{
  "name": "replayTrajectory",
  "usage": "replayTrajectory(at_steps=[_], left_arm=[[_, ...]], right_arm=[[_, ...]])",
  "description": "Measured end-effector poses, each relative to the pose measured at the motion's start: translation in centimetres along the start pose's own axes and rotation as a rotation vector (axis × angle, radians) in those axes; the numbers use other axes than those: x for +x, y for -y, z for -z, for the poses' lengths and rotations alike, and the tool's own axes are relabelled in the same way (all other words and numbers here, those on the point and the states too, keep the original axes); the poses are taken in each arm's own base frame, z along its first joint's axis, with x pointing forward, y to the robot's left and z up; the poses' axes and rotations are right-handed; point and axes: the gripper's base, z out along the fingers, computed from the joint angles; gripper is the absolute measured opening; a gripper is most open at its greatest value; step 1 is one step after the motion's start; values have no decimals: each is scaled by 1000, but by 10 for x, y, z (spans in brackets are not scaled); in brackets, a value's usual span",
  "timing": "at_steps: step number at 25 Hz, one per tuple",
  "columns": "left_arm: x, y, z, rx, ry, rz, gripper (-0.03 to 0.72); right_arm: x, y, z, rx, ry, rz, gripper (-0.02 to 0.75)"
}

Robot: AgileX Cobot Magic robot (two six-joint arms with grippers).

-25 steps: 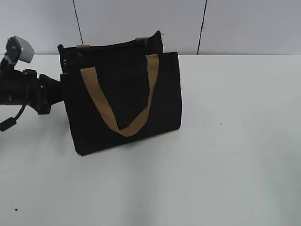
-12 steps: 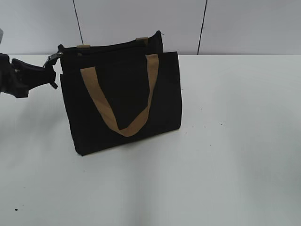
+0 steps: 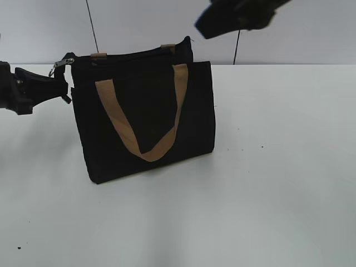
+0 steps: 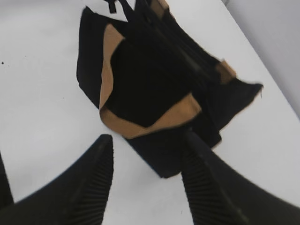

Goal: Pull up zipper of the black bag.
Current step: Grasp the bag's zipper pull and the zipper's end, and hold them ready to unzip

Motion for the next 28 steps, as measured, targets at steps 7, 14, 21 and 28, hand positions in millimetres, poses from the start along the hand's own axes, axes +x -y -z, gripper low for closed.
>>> replayTrajectory(at_steps=[7,14,21,28], left_arm=[[-1,1,0,11,10,0,24],[-1,1,0,13,12,15,24],[-1,1,0,13,12,20,24],[-1,1,0,15,14,25,24]], right_arm=[[-51,-6,-69,-3,96,304,366],[-70,-25,-132,26,154,557,366],[-68,-50,-176,12,152,805,366],[-72,-55,-192,71,186,859,366]])
